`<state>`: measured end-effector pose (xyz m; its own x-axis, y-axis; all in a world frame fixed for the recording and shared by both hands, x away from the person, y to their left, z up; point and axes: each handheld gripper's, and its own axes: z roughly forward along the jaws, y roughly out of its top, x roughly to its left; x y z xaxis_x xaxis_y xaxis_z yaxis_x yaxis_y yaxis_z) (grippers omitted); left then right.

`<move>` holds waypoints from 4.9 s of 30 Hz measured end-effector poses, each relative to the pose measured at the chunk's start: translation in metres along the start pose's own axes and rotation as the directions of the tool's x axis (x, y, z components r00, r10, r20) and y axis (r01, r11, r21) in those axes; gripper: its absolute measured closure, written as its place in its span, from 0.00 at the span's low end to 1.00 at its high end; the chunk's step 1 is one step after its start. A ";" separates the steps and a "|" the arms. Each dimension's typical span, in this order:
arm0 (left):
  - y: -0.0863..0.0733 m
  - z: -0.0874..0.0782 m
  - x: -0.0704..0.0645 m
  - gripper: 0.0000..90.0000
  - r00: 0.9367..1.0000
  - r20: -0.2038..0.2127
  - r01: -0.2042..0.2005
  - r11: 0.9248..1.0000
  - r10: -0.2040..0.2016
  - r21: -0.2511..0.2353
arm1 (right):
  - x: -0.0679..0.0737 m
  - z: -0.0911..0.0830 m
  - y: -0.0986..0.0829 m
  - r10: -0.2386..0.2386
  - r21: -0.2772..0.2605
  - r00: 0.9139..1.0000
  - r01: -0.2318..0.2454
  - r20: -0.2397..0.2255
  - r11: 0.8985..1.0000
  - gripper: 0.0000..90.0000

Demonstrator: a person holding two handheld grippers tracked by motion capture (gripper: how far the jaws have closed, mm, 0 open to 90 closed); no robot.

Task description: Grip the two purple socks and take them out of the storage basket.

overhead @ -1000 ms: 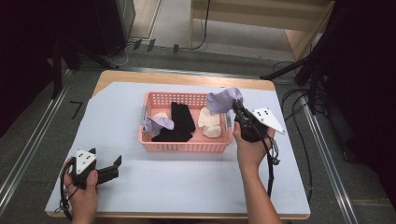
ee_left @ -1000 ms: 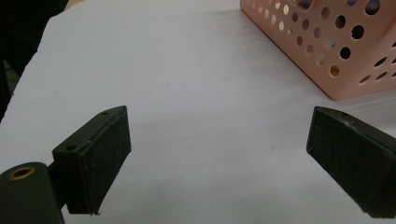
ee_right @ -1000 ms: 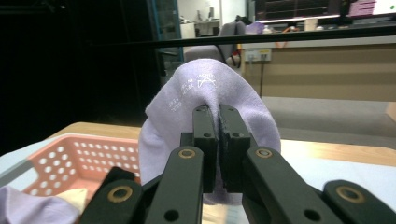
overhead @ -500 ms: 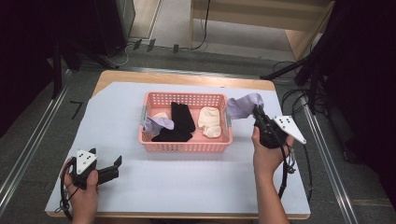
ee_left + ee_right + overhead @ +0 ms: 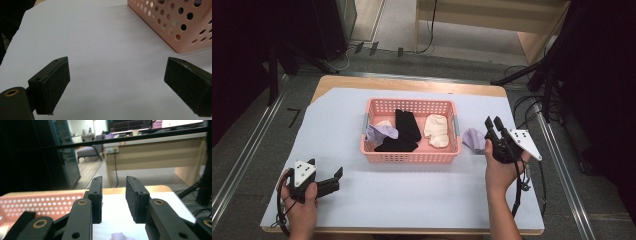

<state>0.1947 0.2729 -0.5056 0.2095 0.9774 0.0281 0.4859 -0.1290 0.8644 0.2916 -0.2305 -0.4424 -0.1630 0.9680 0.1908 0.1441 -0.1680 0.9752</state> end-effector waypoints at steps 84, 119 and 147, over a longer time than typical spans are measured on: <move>-0.002 -0.006 0.011 0.15 0.999 0.005 0.048 0.984 -0.048 -0.173 | 0.207 0.098 -0.048 -0.004 0.468 0.941 0.173 -0.339 0.866 1.00; -0.002 -0.004 0.011 0.15 0.999 0.007 0.049 0.985 -0.049 -0.162 | 0.217 0.093 -0.038 -0.026 0.359 0.915 0.184 -0.404 0.915 0.98; -0.001 -0.004 0.011 0.15 0.999 0.006 0.040 0.987 -0.040 -0.155 | 0.159 0.082 -0.013 -0.059 0.249 0.955 0.135 -0.291 0.959 0.95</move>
<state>0.1926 0.2841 -0.5042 0.1952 0.9807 -0.0096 0.3565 -0.0618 0.9323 0.3438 -0.0596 -0.4337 -0.4481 0.8800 0.1576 0.3589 0.0156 0.9332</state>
